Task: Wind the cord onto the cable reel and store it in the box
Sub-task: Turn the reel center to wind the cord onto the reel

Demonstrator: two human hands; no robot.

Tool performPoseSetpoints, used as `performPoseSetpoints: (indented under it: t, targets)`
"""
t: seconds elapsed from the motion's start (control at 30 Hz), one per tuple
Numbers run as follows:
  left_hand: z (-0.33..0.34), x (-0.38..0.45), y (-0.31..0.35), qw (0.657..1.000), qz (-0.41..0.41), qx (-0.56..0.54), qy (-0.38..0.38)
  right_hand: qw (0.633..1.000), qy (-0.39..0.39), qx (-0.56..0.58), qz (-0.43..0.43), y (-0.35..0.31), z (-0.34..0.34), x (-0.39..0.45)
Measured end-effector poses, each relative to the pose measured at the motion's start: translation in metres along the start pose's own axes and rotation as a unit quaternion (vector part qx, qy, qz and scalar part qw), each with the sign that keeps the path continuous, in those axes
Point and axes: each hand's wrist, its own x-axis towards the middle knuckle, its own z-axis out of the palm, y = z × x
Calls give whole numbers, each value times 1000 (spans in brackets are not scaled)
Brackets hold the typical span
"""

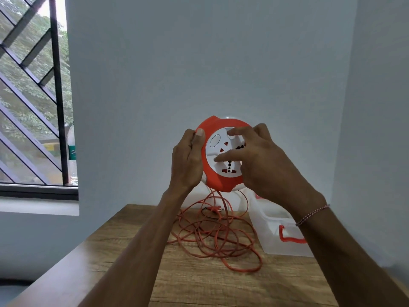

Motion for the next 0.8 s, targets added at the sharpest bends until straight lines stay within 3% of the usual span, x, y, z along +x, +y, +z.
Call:
performPoseSetpoints:
  t: [0.1, 0.3, 0.63, 0.8]
  targets:
    - [0, 0, -1, 1000, 0, -2, 1, 1000, -19, -18, 2, -5, 2, -1]
    - [0, 0, -1, 1000, 0, -5, -5, 998, 18, -67, 1, -5, 5, -3]
    - [-1, 3, -1, 1000, 9, -19, -1, 988, 117, -38, 91, -4, 9, -3]
    - [-1, 4, -1, 1000, 10, -9, 4, 989, 123, -7, 77, -4, 8, 0]
